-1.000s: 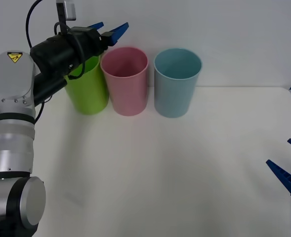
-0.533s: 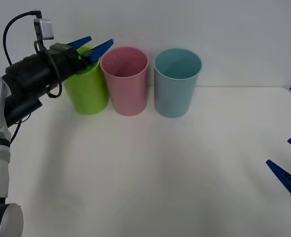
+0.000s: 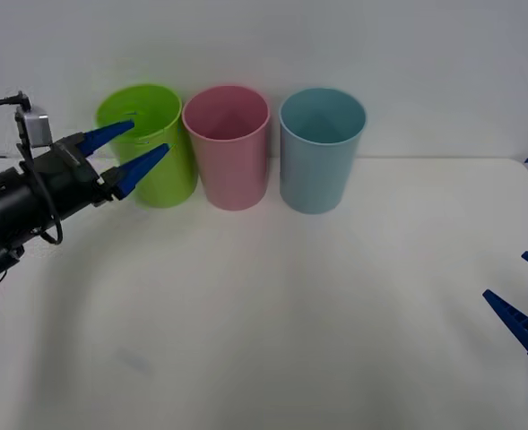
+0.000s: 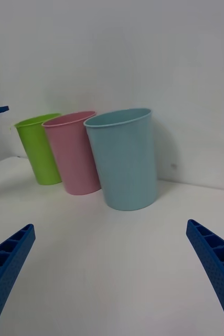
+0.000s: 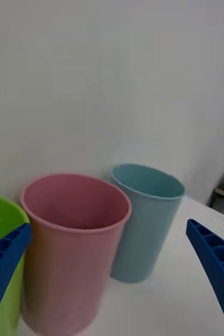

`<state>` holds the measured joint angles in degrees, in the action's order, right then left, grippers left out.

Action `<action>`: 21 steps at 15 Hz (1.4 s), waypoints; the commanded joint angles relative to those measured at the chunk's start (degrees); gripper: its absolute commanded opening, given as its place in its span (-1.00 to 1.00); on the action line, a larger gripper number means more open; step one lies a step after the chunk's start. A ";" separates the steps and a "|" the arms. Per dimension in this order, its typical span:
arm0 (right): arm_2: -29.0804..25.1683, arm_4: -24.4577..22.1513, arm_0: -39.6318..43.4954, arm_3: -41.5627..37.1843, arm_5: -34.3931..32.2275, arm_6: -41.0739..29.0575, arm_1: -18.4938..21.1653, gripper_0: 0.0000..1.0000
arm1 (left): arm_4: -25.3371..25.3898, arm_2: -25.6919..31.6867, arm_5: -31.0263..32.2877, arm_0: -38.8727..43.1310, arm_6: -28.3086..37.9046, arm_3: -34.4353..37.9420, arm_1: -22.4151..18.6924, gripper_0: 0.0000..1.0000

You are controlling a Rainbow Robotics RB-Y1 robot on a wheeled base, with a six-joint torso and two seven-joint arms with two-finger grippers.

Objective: Grasp the object on the table and drop it into the matching bin: aluminum can to the light blue bin, PET bottle to the pink bin.

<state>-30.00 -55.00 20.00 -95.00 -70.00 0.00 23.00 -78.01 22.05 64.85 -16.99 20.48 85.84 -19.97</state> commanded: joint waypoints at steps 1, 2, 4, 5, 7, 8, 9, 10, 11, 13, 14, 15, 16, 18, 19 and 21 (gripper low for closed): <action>0.00 0.00 0.00 0.00 0.00 0.00 0.00 1.00 | 1.37 2.03 5.47 3.54 -4.31 -0.06 -1.48 1.00; 0.00 0.00 0.00 0.00 0.00 0.00 0.00 1.00 | 1.90 2.03 6.08 4.60 -5.62 -0.06 -1.83 1.00; 0.00 0.00 0.00 0.00 0.00 0.00 0.00 1.00 | 3.04 2.03 7.31 7.85 -10.28 -0.06 -2.36 1.00; 0.00 0.00 0.00 0.00 0.00 0.00 0.00 1.00 | 3.57 2.03 7.31 9.26 -12.30 0.03 -2.36 1.00; 0.00 0.00 0.00 0.00 0.00 0.00 0.00 1.00 | 4.36 2.12 7.40 12.25 -16.43 0.03 -2.36 1.00; 0.00 0.00 0.00 0.00 0.00 0.00 0.00 1.00 | 4.89 2.12 7.66 13.65 -17.93 -0.06 -2.44 1.00; 0.00 0.00 0.00 0.00 0.00 0.00 0.00 1.00 | 5.24 2.21 7.93 15.15 -18.81 0.03 -2.44 1.00; 0.00 0.00 0.00 0.00 0.00 0.00 0.00 1.00 | 5.86 2.56 8.19 16.29 -19.33 0.03 -2.44 1.00; 0.00 0.00 0.00 0.00 0.00 0.00 0.00 1.00 | 6.82 3.00 8.28 17.61 -19.60 0.29 -2.44 1.00; 0.00 0.00 0.00 0.00 0.00 0.00 0.00 1.00 | 7.88 4.14 8.28 21.21 -19.77 1.79 -3.23 1.00; 0.00 0.00 0.00 0.00 0.00 0.00 0.00 1.00 | 8.84 4.14 8.37 22.70 -19.69 2.40 -4.03 1.00; 0.00 0.00 0.00 0.00 0.00 0.00 0.00 1.00 | 9.81 4.40 8.28 24.20 -19.51 2.93 -4.64 1.00; 0.00 0.00 0.00 0.00 0.00 0.00 0.00 1.00 | 9.81 5.46 8.28 26.04 -19.33 3.98 -4.90 1.00; 0.00 0.00 0.00 0.00 0.00 0.00 0.00 1.00 | 9.90 6.16 8.28 28.59 -19.07 4.95 -5.52 1.00; 0.00 0.00 0.00 0.00 0.00 0.00 0.00 1.00 | 9.99 6.34 8.19 29.56 -19.07 4.95 -5.87 1.00; 0.00 0.00 0.00 0.00 0.00 0.00 0.00 1.00 | 10.16 6.60 8.19 30.97 -19.16 4.95 -6.66 1.00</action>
<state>-30.00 -55.00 20.00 -95.00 -70.00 0.00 23.00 -67.91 28.57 73.07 13.54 1.28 90.79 -26.31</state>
